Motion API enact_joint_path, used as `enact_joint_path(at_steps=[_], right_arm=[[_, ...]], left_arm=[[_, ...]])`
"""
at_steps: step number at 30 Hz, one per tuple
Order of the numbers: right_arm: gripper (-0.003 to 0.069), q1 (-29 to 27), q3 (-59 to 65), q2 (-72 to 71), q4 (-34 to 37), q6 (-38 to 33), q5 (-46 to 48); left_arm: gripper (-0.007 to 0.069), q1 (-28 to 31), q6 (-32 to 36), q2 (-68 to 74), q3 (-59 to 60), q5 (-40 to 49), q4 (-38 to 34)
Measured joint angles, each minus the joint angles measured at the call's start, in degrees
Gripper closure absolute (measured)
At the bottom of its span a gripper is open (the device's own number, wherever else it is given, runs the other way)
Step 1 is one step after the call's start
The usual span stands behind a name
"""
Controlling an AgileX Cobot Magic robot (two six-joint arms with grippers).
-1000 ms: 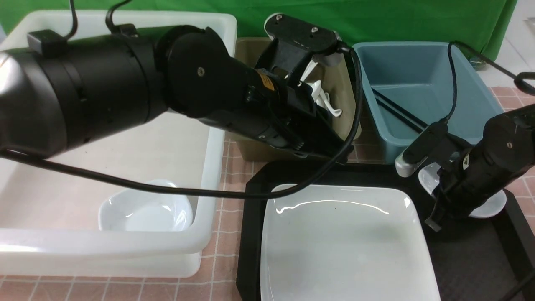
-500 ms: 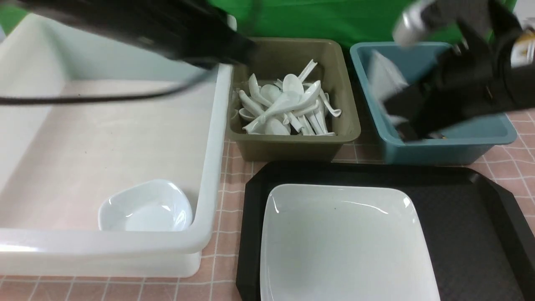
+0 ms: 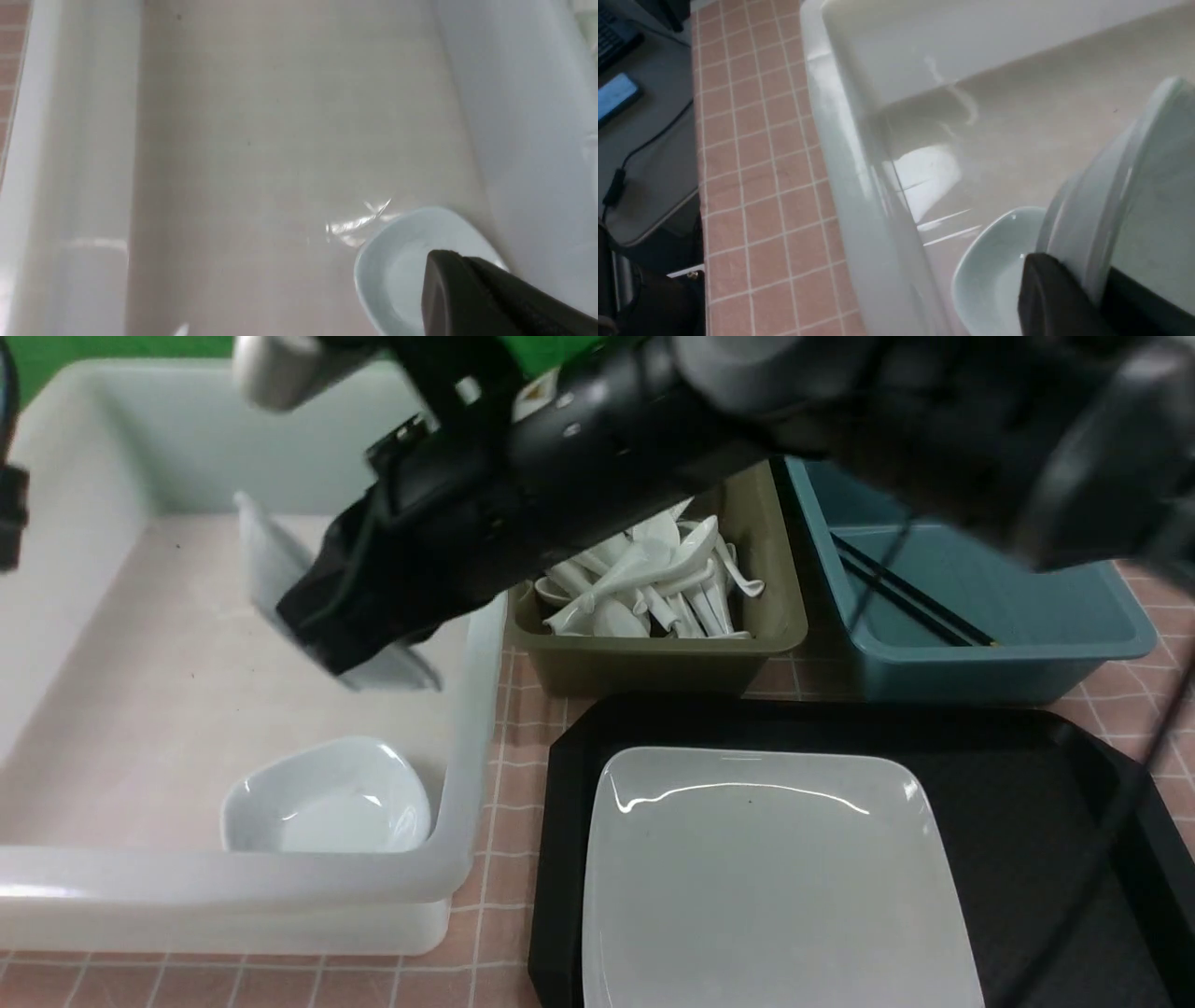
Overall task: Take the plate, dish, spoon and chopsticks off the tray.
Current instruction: Use the right arm to put the small plate into the large storage box on the left
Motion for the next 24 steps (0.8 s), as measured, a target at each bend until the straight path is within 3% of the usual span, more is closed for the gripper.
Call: enact_joint_path(at_steps=[8,14,18,19,20,21,24], right_arm=[[0.0586,1.13,-6.61,12.60,-1.69,0.18,1.55],[0.0563,1.15,-6.72,15.52,-4.66,0.18,0.86],[0.0442,1.15,-6.78,15.67,-4.81,1.02,0.54],[0.0343,1.20,-6.84,15.49,-4.81,2.90,0.47],[0.0332,1.20,-6.84,15.48,-4.81,3.13,0.47],[0.0250,1.20,-7.26,15.18,-4.86,4.76,1.35],[0.0167,1.20,-9.14,13.78,-5.49,6.14,5.38]], left_arm=[[0.0619,0.67,1.62,-0.66,10.18,0.00,-4.07],[0.0619,0.72,2.36,-0.66,10.84,-1.39,-6.47],[0.0619,0.72,3.87,-0.66,10.84,-1.46,-8.69],[0.0619,0.72,5.08,-0.66,10.84,-1.46,-10.01],[0.0619,0.72,5.20,-0.66,10.84,-1.49,-10.29],[0.0619,0.72,5.44,-0.66,10.84,-1.60,-11.20],[0.0619,0.64,5.83,-0.66,10.84,-1.67,-11.71]])
